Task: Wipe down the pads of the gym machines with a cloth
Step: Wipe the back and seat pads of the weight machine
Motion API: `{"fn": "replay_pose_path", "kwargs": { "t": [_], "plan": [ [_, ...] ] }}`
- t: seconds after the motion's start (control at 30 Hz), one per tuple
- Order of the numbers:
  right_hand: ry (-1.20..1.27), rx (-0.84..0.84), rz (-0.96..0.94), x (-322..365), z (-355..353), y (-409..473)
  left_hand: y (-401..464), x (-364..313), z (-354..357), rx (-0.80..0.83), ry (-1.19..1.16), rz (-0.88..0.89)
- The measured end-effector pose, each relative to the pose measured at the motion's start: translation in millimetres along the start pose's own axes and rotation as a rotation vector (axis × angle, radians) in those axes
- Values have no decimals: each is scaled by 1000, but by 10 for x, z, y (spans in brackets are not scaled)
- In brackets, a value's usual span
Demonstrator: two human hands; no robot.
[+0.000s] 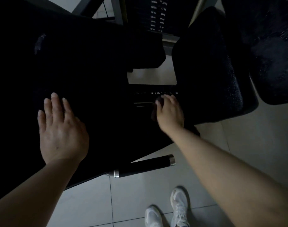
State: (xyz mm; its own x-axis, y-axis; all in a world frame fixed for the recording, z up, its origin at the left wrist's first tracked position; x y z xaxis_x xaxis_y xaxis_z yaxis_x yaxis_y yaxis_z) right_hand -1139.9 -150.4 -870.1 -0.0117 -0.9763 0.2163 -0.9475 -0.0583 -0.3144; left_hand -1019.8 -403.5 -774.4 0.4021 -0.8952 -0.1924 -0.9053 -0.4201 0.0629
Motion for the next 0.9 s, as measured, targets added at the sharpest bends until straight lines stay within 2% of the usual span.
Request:
{"fn": "replay_pose_path", "kwargs": {
  "t": [0.1, 0.27, 0.4, 0.5, 0.6, 0.7, 0.77, 0.9],
  "plan": [
    [-49, 74, 58, -12, -80, 331, 7, -19, -1, -17, -12, -12],
    [109, -225, -120, -180, 34, -330, 36, -9, -21, -16, 0, 12],
    [146, -359, -24, -331, 270, -997, 77, 11, -13, -1, 15, 40],
    [265, -329, 27, -169, 451, -1459, 72, 1, -16, 9, 21, 39],
    [277, -290, -38, 28, 489, -1611, 81, 0, -28, 15, 24, 44],
    [181, -281, -79, 4, 302, -1257, 60, -12, -22, 2, 26, 25],
    [121, -253, -13, -56, 141, -812, 25, -24, -11, -7, 17, -15],
    [135, -79, 164, -90, -26, -41, -24, -41, -9, -8, 8, -62]
  ]
}}
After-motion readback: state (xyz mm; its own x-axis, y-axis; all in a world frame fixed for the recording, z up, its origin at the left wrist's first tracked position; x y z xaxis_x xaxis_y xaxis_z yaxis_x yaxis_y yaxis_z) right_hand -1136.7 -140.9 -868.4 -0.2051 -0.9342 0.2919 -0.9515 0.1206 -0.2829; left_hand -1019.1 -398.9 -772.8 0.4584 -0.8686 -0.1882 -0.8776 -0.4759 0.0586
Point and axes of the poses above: each hand's wrist, its own y-axis towards the middle knuckle, its own z-axis out of the palm, x = y × z, the point moved 6 cm from there along y, towards the middle knuckle, and after that the axes turned 14 degrees about -y, right-handed, at the moved point
